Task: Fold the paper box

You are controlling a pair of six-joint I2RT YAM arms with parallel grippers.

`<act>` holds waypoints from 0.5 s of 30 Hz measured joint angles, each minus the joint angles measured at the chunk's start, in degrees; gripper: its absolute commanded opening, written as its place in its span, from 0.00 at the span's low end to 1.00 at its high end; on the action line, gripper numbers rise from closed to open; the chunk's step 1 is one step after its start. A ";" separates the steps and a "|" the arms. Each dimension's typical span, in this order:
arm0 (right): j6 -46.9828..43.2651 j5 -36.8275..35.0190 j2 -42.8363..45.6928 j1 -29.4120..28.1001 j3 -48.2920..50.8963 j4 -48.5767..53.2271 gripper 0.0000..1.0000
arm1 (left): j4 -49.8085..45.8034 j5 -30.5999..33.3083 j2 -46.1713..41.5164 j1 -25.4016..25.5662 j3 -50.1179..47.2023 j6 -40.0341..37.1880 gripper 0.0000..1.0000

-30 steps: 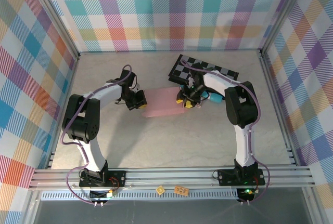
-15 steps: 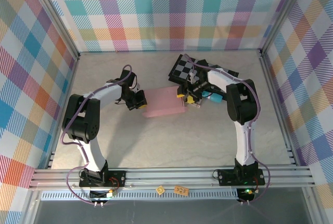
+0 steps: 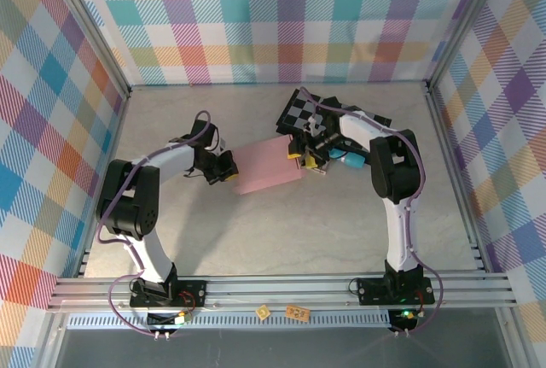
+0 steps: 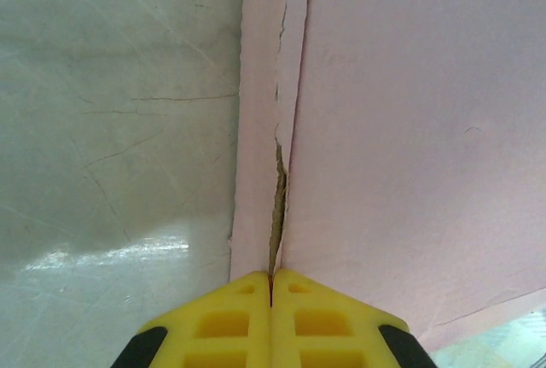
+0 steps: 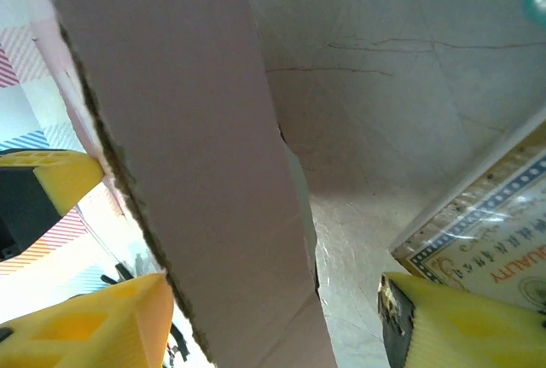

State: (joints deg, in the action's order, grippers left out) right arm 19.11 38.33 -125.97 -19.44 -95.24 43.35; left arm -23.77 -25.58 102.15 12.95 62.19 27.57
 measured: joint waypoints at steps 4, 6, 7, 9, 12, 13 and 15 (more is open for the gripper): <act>-1.31 1.05 -0.46 -0.13 -1.36 0.00 0.69 | 0.24 -0.44 -0.13 -0.37 -0.39 -0.04 0.04; -1.70 1.75 -1.09 -0.26 -2.47 -0.11 0.69 | 0.26 -0.55 -0.13 -0.59 -0.48 -0.04 0.04; -1.86 2.32 -1.49 -0.37 -2.99 -0.20 0.69 | 0.24 -0.59 -0.13 -0.66 -0.50 -0.07 0.04; -1.90 3.28 -2.23 -0.66 -3.69 -0.31 0.69 | 0.22 -0.57 -0.13 -0.68 -0.50 -0.04 0.04; -1.88 4.42 -3.21 -1.55 -4.20 -0.50 0.69 | 0.22 -0.57 -0.13 -0.68 -0.50 -0.04 0.04; -1.81 4.83 -3.37 -1.92 -4.22 -0.66 0.68 | 0.22 -0.57 -0.13 -0.68 -0.50 -0.07 0.04; -1.42 5.84 -3.45 -2.69 -4.20 -1.42 0.66 | 0.24 -0.57 -0.13 -0.68 -0.50 -0.07 0.04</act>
State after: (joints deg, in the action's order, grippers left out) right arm 17.69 44.16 -129.43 -22.13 -99.44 41.93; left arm -23.53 -26.15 102.02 12.27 61.69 27.51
